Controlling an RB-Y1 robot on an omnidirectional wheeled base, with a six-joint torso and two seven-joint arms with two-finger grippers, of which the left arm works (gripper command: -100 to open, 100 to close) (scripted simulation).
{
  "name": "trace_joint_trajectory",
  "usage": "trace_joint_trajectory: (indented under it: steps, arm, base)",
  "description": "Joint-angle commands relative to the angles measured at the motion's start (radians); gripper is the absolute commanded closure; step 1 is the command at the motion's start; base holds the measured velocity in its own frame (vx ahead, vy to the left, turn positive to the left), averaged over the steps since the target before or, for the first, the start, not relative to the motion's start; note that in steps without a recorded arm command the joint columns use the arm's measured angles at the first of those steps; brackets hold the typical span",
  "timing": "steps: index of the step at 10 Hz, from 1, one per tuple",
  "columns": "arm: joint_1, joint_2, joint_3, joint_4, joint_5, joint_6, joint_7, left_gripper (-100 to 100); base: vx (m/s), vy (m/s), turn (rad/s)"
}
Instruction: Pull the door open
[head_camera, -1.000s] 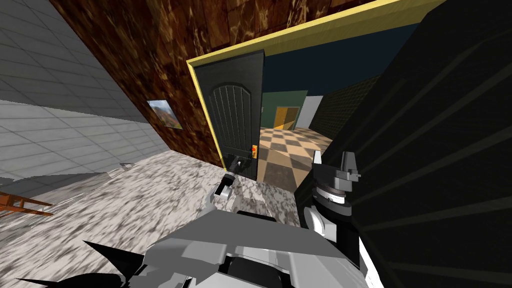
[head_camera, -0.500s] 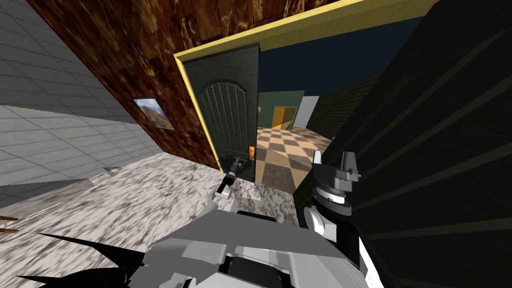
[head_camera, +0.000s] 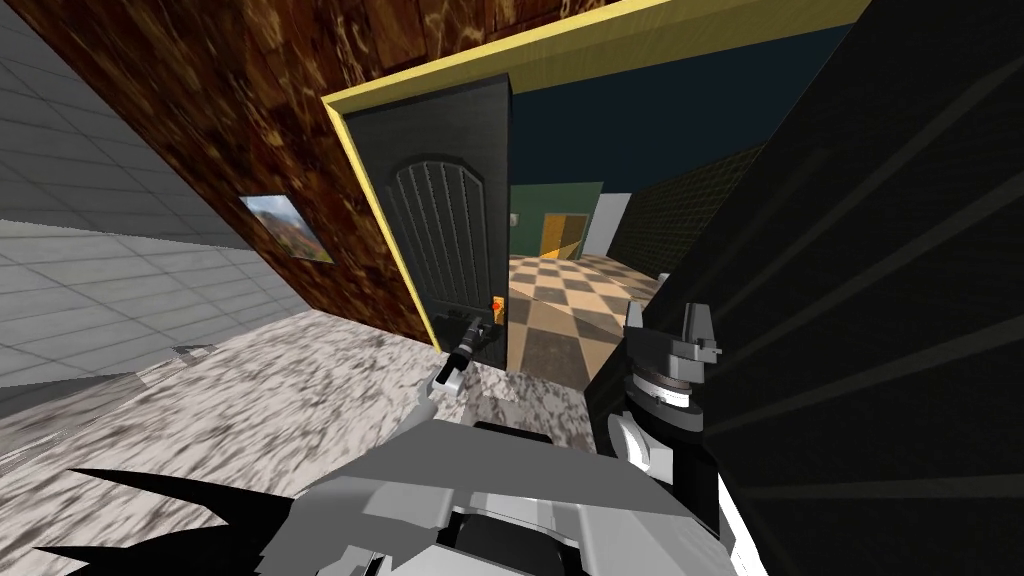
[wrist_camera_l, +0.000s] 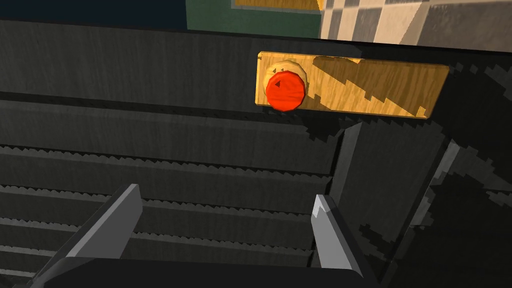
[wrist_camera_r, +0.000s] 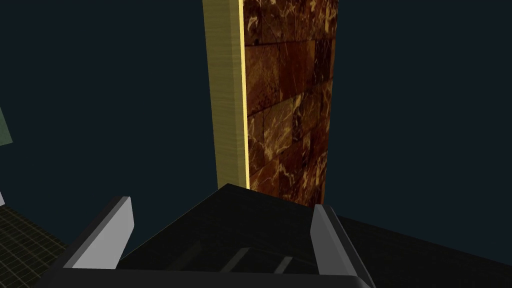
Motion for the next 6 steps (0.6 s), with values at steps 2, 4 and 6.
trace_joint_trajectory:
  steps: [2, 4, 6]
  arm:
    - [-0.025, 0.011, -0.005, 0.053, 0.008, 0.013, 0.016, -100]
    - [-0.046, 0.018, -0.009, 0.097, 0.013, 0.023, 0.028, -100]
    - [-0.047, 0.045, 0.013, 0.115, 0.024, 0.003, 0.044, -100]
  base:
    - [0.111, -0.01, -0.05]
    - [0.126, -0.014, -0.063]
    - [0.084, -0.023, -0.09]
